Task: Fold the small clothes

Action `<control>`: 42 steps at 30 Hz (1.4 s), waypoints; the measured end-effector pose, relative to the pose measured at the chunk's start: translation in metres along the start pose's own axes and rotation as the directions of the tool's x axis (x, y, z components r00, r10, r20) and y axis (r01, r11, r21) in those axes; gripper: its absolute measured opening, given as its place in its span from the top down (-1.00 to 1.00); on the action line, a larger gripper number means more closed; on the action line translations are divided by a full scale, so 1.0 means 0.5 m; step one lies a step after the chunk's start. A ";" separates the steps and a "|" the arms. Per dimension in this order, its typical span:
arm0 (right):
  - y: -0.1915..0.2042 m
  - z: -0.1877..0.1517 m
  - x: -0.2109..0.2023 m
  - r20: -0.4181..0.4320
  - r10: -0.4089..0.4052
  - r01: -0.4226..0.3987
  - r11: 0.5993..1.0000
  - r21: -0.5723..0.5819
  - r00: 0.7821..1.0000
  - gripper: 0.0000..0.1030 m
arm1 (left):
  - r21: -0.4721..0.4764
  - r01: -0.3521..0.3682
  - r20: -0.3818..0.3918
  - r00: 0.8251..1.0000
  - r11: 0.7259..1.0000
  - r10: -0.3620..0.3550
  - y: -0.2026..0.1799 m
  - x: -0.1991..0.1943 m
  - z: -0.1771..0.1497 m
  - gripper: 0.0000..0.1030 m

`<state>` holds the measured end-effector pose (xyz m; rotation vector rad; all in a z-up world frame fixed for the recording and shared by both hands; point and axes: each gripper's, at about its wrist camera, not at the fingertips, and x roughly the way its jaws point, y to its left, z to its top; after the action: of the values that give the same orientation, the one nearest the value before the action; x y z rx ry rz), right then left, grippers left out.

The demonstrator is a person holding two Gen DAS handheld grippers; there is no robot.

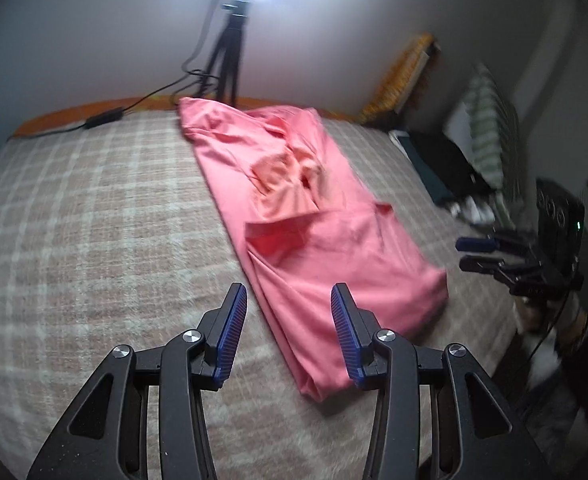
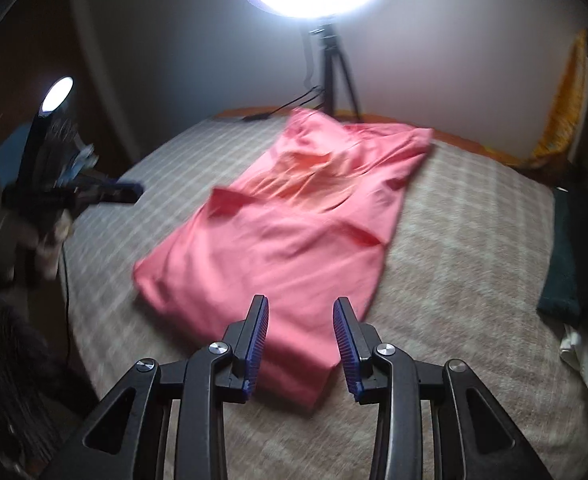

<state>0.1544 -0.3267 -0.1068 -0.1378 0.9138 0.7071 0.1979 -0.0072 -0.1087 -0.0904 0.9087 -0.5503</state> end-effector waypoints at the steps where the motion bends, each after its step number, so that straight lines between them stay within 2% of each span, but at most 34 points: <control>1: 0.006 -0.008 0.001 -0.007 0.013 -0.013 1.000 -0.012 1.000 0.30 | 0.029 0.003 -0.008 1.000 1.000 -0.003 -0.011 0.000 -0.006 0.18; 4: 0.029 -0.032 0.004 -0.032 0.027 -0.029 0.997 -0.069 0.999 0.29 | 0.126 0.004 -0.033 0.999 0.992 0.000 -0.046 0.006 -0.027 0.18; 8: 0.054 -0.059 0.016 -0.063 0.013 -0.022 0.990 -0.136 0.998 0.26 | 0.252 0.022 -0.087 0.996 0.967 0.000 -0.096 0.025 -0.057 0.18; 9: 0.058 -0.063 0.020 -0.067 0.016 -0.026 0.989 -0.142 0.998 0.25 | 0.273 0.032 -0.103 0.995 0.962 -0.004 -0.106 0.033 -0.062 0.16; 11: 0.069 -0.069 0.030 -0.074 0.004 -0.017 0.984 -0.175 0.997 0.18 | 0.290 0.048 -0.125 0.992 0.956 -0.012 -0.118 0.046 -0.070 -0.01; 13: 0.085 -0.076 0.039 -0.076 -0.027 0.010 0.974 -0.228 0.997 0.08 | 0.309 0.058 -0.143 0.990 0.949 -0.014 -0.126 0.059 -0.077 -0.01; 20: 0.105 -0.093 0.065 -0.085 -0.110 0.074 0.936 -0.344 0.990 0.00 | 0.465 0.032 -0.178 0.982 0.885 0.058 -0.161 0.093 -0.102 -0.06; 25: 0.105 -0.099 0.074 -0.081 -0.149 0.107 0.916 -0.388 0.985 -0.01 | 0.513 0.007 -0.178 0.979 0.858 0.098 -0.159 0.107 -0.107 -0.06; 29: 0.108 -0.103 0.079 -0.045 -0.177 0.140 0.889 -0.436 0.983 -0.09 | 0.559 -0.024 -0.176 0.973 0.829 0.147 -0.158 0.124 -0.120 -0.06; 32: 0.106 -0.099 0.083 -0.027 -0.196 0.162 0.876 -0.454 0.980 -0.08 | 0.555 -0.040 -0.154 0.977 0.831 0.150 -0.153 0.127 -0.118 -0.06; 34: 0.099 -0.093 0.087 -0.032 -0.191 0.157 0.884 -0.441 0.981 0.03 | 0.553 -0.055 -0.140 0.977 0.831 0.158 -0.149 0.132 -0.115 -0.10; 35: 0.095 -0.089 0.090 -0.040 -0.188 0.153 0.888 -0.433 0.981 0.22 | 0.550 -0.055 -0.134 0.979 0.834 0.153 -0.146 0.133 -0.113 -0.10; 37: 0.092 -0.085 0.094 -0.041 -0.188 0.152 0.891 -0.428 0.981 0.32 | 0.545 -0.057 -0.120 0.982 0.837 0.145 -0.143 0.138 -0.109 -0.03; 39: 0.094 -0.081 0.098 -0.047 -0.190 0.151 0.888 -0.434 0.981 0.53 | 0.550 -0.043 -0.111 0.986 0.834 0.124 -0.144 0.141 -0.106 0.27; 40: 0.095 -0.079 0.101 -0.048 -0.195 0.155 0.886 -0.436 0.980 0.58 | 0.556 -0.041 -0.103 0.988 0.830 0.118 -0.145 0.142 -0.105 0.57; 41: 0.098 -0.077 0.103 -0.047 -0.205 0.164 0.882 -0.441 0.978 0.70 | 0.563 -0.052 -0.094 0.987 0.825 0.127 -0.147 0.144 -0.103 0.73; 42: 0.100 -0.075 0.105 -0.045 -0.214 0.172 0.878 -0.447 0.976 0.82 | 0.568 -0.058 -0.085 0.988 0.821 0.129 -0.148 0.144 -0.101 0.78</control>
<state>0.1191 -0.2769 -0.1611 -0.6638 0.8012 0.7159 0.1636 -0.0984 -0.1699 0.5323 0.8274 -0.7196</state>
